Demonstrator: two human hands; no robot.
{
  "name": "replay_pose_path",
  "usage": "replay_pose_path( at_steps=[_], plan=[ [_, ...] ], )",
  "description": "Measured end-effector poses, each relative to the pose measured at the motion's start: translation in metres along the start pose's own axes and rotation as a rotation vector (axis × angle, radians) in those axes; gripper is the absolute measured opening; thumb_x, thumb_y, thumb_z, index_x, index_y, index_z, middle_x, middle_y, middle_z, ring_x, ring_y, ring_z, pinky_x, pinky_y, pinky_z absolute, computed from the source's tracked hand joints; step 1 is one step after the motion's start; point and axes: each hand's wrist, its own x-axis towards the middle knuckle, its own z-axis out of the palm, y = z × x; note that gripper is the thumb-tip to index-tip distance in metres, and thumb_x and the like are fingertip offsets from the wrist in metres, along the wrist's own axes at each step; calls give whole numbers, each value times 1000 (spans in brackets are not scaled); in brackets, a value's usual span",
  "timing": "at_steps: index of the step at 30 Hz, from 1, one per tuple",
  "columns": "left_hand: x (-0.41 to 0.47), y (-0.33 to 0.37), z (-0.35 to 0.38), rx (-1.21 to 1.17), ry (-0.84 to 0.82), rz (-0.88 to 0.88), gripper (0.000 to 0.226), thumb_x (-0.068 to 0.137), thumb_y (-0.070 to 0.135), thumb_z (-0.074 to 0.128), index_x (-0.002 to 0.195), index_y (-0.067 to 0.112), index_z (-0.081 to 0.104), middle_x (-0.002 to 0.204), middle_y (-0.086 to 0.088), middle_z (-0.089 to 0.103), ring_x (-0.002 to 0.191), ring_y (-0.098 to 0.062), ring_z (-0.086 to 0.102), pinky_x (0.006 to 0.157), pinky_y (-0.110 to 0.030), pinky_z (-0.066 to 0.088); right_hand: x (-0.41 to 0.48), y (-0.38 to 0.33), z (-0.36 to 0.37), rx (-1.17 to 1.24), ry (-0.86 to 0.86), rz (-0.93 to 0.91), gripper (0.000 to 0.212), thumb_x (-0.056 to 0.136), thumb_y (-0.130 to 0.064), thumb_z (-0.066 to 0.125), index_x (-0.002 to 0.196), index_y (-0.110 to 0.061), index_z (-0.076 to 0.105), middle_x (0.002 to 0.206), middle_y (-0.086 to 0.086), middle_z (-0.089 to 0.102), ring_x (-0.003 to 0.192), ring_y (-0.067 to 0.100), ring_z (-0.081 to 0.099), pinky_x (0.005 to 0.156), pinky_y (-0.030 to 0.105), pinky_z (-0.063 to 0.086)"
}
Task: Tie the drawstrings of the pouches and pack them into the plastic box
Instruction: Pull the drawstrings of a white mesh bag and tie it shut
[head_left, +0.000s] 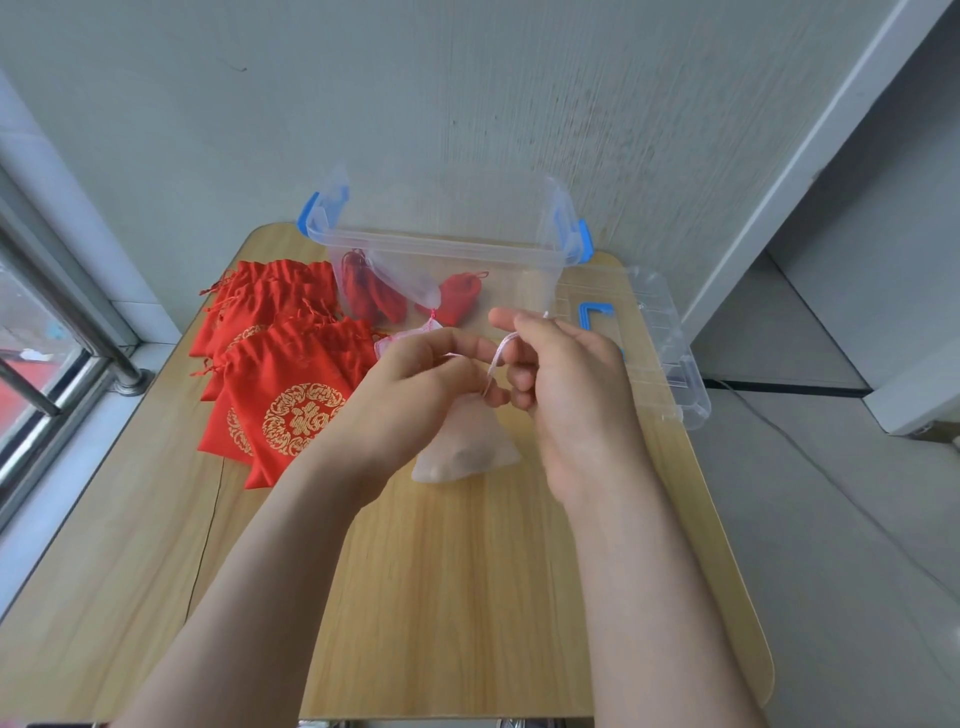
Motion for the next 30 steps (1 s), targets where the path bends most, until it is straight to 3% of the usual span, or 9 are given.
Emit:
replay_pose_path(
  at_steps=[2,5,9,12,16,20,22,25,30],
  plan=[
    [2,-1,0,-31,0,2,29,105,11,47,110,10,76,97,-18,78,89,-20,72,81,-35,47,0,0,0,31,28,-12,30,101,-10,62,106,20,65,69,6,53,44,4,52,45,18,38],
    [2,-2,1,-19,24,12,35,113,24,44,110,7,74,85,-21,69,81,-21,69,73,-31,46,1,2,-1,62,41,-32,27,109,-15,55,107,5,73,71,7,56,43,4,52,44,15,39],
    [3,-3,1,43,57,7,36,113,28,49,99,4,71,69,0,50,71,-20,58,72,-31,43,7,9,-2,59,73,-75,28,112,-22,53,105,-9,77,74,5,58,53,5,53,54,14,42],
    [3,-4,0,38,54,-27,38,111,31,53,90,4,69,62,4,44,70,-21,51,75,-36,43,9,12,-3,44,109,-81,29,113,-23,52,105,-15,78,78,3,63,59,10,50,55,18,42],
    [2,-1,-1,45,63,-48,36,109,33,57,87,7,68,61,5,44,65,-17,46,73,-33,39,9,15,-3,-110,130,-127,30,113,-20,50,102,-20,78,80,-2,71,60,9,56,60,20,48],
    [7,-3,-6,-174,91,-58,30,104,29,64,78,14,66,74,-2,42,60,-13,43,70,-34,35,9,17,-3,-210,141,-168,24,109,-13,56,99,-19,77,79,-2,77,64,7,69,63,21,53],
    [7,-3,-7,-292,103,-69,28,103,25,64,76,16,66,82,-7,43,61,-13,46,71,-34,35,11,22,-4,-280,185,-145,22,105,-14,63,91,-21,77,76,-3,78,67,10,75,65,29,59],
    [7,1,-5,-405,87,-115,26,104,21,61,79,12,63,76,-5,48,64,-16,54,78,-33,43,15,29,-4,-522,266,-182,19,97,-20,70,80,-19,78,75,-2,78,76,22,77,78,41,63],
    [8,-1,-6,-467,138,-201,26,100,21,63,78,10,69,77,-7,61,73,-20,63,88,-40,51,5,25,2,-845,304,-175,35,92,-22,66,63,-4,62,59,6,56,64,27,57,48,30,37]
  ],
)
